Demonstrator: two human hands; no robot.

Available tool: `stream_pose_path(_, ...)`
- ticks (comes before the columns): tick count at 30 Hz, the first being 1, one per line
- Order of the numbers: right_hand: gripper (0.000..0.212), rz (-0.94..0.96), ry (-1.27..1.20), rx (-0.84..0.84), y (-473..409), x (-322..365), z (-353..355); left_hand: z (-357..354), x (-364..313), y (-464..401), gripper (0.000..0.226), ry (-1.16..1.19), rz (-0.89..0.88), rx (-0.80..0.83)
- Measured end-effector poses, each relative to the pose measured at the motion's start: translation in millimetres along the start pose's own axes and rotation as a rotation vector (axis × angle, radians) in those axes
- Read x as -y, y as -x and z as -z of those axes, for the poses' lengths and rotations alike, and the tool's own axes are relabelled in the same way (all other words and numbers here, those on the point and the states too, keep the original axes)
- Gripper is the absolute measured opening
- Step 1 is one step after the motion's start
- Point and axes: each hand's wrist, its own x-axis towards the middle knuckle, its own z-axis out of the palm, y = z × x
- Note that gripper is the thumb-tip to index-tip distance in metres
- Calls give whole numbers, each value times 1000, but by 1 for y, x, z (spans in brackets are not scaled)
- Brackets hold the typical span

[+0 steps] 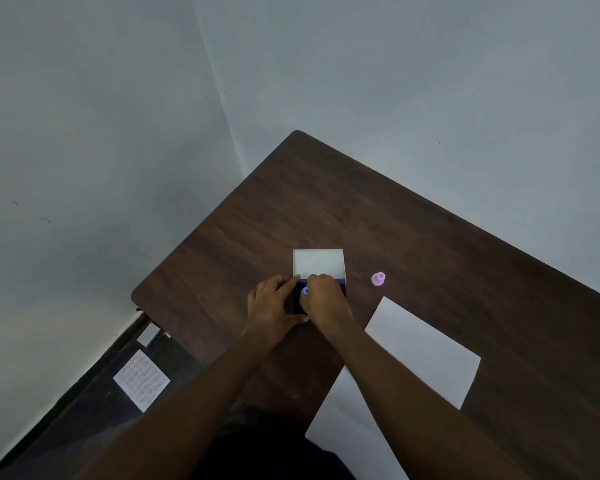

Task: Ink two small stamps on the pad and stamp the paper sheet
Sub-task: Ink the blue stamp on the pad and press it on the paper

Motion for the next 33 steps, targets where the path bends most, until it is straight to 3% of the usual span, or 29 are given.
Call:
stream_pose_path(10,39,140,242,71,4,6,-10,2,3,-4,65,-59,-11,-50)
stream_pose_path(16,35,150,235,28,4,9,-13,1,2,-3,63,-28,10,-72)
stream_pose_path(33,46,124,282,116,-3,8,-16,-2,-2,-8,50,-33,54,-89)
